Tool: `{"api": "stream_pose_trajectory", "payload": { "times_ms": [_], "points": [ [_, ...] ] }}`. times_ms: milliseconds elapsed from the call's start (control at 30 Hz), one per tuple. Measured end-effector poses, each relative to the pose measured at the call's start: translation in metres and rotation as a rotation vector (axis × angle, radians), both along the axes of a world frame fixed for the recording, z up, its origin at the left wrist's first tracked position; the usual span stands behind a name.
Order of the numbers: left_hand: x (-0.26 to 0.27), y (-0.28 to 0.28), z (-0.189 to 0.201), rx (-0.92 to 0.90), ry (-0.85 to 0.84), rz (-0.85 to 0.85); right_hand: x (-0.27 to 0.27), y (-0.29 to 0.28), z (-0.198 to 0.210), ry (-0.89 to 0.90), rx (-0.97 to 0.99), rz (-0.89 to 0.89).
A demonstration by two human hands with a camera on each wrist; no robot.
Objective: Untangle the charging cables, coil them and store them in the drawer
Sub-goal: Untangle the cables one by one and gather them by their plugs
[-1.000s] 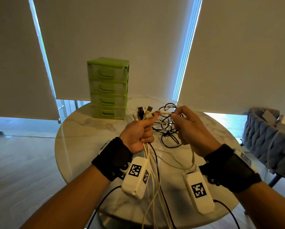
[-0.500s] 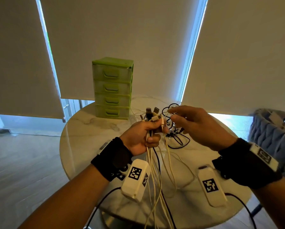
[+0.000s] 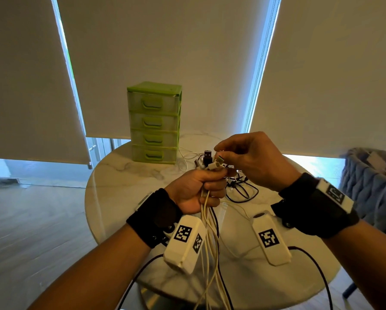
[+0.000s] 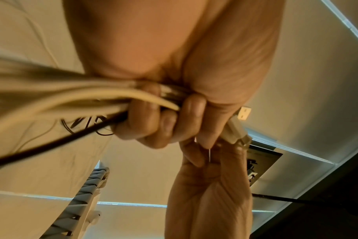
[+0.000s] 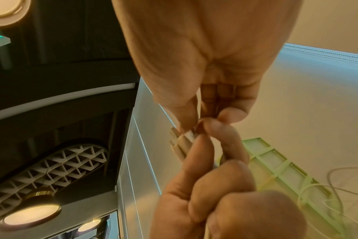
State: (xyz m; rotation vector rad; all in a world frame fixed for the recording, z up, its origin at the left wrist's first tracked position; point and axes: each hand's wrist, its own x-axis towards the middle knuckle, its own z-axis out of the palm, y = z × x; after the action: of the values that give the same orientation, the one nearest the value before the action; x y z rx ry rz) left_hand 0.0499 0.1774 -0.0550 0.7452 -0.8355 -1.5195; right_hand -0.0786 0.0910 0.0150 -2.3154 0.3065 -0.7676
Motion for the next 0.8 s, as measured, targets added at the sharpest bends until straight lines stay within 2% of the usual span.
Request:
{"api": "stream_pose_trajectory", "payload": {
  "times_ms": [100,200,333,467,667,800],
  "points": [
    [0.000,-0.001,-0.001,-0.022,0.021,-0.009,-0.002,0.005,0.001,-0.014,-0.013,0.026],
    [0.002,0.000,-0.003,-0.035,0.039,0.007,-0.005,0.006,0.001,0.030,-0.036,0.134],
    [0.003,0.000,-0.005,-0.028,0.026,0.044,-0.003,0.003,-0.007,0.044,-0.232,0.066],
    [0.000,0.002,0.000,-0.040,-0.017,0.084,0.005,0.004,-0.014,-0.099,-0.170,0.036],
    [0.002,0.001,0.005,-0.015,-0.107,0.232,0.012,0.015,-0.011,0.019,-0.027,0.129],
    [0.002,0.004,0.006,-0.018,-0.125,0.230,0.017,0.016,-0.013,0.070,-0.164,0.057]
  ]
}}
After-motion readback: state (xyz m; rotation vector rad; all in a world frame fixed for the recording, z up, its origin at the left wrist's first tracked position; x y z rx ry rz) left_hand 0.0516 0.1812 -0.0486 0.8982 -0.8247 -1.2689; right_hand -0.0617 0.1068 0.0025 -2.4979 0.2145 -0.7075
